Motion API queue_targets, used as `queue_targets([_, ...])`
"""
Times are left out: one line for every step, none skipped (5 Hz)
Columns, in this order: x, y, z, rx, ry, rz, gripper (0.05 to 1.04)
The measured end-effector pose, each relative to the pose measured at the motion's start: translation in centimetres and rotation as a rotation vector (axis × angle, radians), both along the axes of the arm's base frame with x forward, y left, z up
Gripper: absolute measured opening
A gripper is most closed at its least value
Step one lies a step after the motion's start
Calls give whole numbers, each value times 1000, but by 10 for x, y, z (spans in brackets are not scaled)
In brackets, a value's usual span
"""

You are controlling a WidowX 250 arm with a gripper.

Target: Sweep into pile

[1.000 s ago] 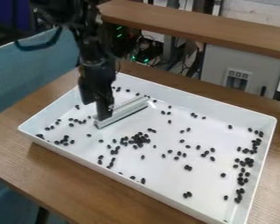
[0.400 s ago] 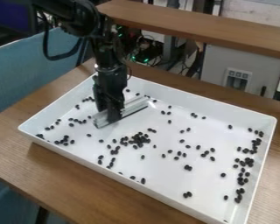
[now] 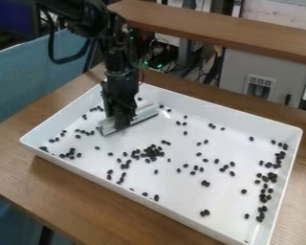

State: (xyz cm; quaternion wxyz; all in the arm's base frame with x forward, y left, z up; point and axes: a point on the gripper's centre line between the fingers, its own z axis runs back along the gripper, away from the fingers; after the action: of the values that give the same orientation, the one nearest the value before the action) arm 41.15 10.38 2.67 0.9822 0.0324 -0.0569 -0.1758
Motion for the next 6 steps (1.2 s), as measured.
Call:
queue_targets([0,-11,-2,-9,7,39,380])
queue_targets([-27,-23,8,15,32,71,380])
queue_targets([-57,-22,23,75,-1,46,380])
queue_targets([-70,-16,12,127,-9,57,380])
queue_targets([-67,-10,12,154,-41,77,380])
queue_targets([-68,-5,1,148,-46,110,380])
